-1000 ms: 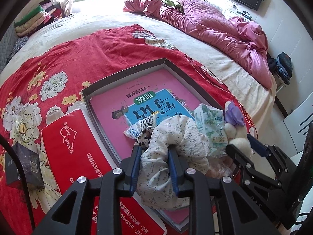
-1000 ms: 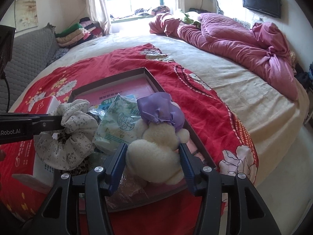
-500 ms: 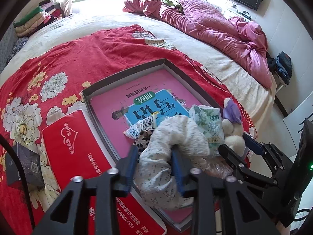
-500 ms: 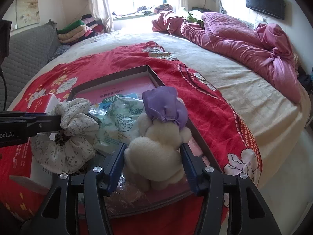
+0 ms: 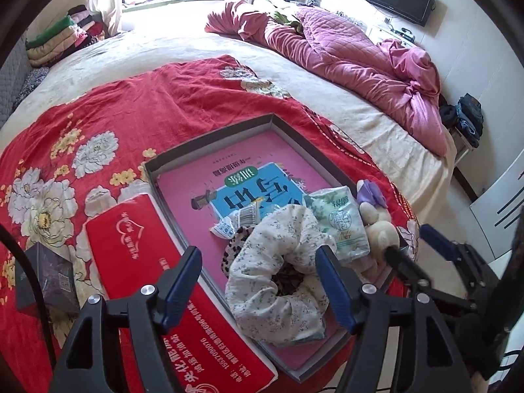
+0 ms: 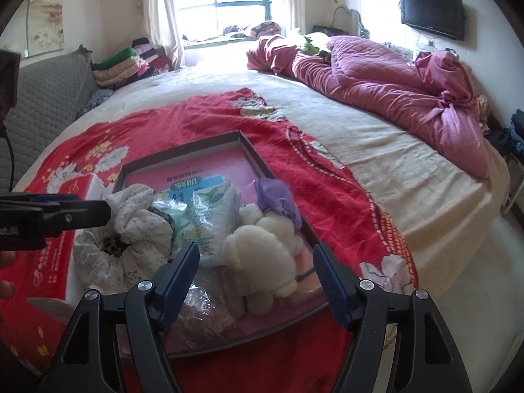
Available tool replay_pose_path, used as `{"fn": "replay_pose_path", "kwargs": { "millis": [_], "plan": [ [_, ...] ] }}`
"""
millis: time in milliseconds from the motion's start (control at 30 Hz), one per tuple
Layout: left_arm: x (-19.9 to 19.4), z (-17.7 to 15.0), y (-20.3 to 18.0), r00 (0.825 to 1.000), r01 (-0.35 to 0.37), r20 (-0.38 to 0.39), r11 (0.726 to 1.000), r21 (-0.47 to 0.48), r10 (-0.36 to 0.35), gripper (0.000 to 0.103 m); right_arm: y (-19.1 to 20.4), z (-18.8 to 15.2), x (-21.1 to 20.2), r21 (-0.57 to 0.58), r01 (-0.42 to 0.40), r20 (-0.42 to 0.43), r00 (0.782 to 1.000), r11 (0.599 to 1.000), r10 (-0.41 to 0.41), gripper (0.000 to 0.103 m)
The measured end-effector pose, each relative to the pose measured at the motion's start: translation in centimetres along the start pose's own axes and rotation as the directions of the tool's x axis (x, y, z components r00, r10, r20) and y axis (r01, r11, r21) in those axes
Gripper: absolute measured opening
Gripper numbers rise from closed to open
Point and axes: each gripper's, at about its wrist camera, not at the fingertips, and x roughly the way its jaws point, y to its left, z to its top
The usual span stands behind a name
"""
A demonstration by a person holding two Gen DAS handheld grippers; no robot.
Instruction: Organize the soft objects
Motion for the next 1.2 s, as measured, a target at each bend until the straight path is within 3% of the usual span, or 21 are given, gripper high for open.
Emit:
{"fn": "replay_pose_path", "kwargs": {
  "millis": [133,267,467,733,1200],
  "plan": [
    [-1.1,-0.1,0.3,1.000,0.008,0.019,1.000,-0.011,-0.008,0.072,0.0,0.8,-2.1,0.003,0.010,0.033,0.999,1.000,-0.011,0.074],
    [-2.7,-0.6,0.3,0.999,0.010,0.047,1.000,-0.010,-0.009,0.080,0.8,1.2,-4.3,0.016,0.015,0.051,0.999,1.000,-0.016,0.074],
    [-5.3,-2.1,-0.1,0.997,0.013,0.072,1.000,0.008,-0.014,0.083,3.0,0.9,-6.5,-0.022,0.061,0.019,0.998,0.998,-0.060,0.074],
    [-8.3,-5.0,0.0,0.996,-0.025,0.084,1.000,0.017,0.023,0.084,4.0,0.1,-10.2,0.095,0.036,0.030,0.999,0.995,-0.039,0.078],
    [-12.0,-9.0,1.8,0.990,-0.098,0.095,0.995,-0.024,0.100,0.084,7.4,-2.5,-15.1,0.122,0.083,0.019,0.996,0.989,-0.086,0.079]
  ]
}}
